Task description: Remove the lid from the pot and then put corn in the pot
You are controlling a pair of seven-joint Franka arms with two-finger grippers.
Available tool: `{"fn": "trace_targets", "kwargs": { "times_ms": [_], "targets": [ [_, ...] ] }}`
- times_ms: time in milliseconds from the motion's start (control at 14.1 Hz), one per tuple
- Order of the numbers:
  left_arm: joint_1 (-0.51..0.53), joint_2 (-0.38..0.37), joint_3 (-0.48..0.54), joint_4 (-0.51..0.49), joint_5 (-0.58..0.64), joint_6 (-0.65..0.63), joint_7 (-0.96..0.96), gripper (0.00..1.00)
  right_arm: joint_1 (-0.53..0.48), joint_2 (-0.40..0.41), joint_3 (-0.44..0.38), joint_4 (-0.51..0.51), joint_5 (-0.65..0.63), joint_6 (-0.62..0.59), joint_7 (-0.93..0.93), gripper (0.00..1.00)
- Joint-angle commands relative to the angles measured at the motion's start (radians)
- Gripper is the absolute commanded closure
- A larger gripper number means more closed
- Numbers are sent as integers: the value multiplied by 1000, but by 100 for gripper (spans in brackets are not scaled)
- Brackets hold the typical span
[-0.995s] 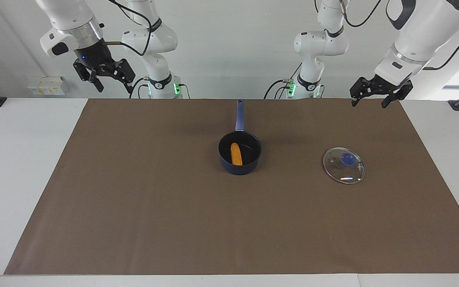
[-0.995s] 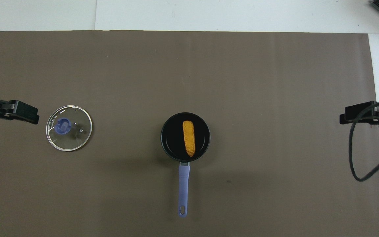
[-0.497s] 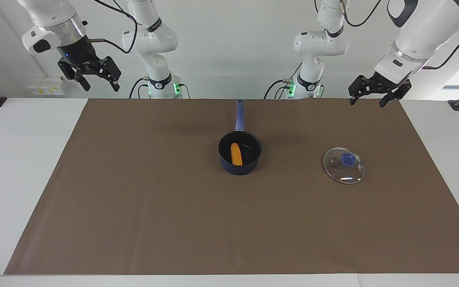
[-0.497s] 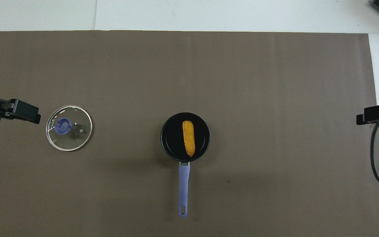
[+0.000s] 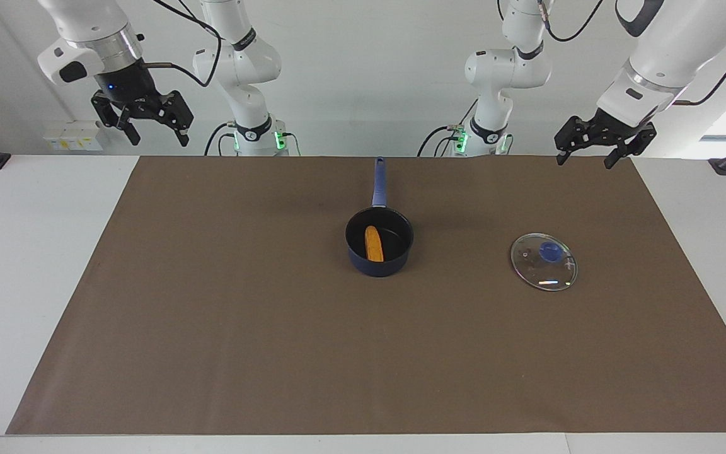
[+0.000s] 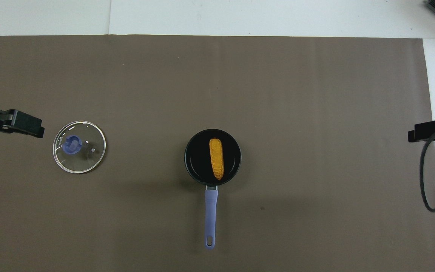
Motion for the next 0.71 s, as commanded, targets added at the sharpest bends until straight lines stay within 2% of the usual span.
{"fn": "trace_targets", "kwargs": {
  "times_ms": [0, 640],
  "targets": [
    [-6, 15, -1, 29, 19, -3, 4, 0, -2, -19, 2, -27, -18, 22, -32, 0],
    [2, 6, -2, 22, 13, 0, 7, 0, -2, -21, 4, -34, -36, 20, -50, 0]
  ]
}}
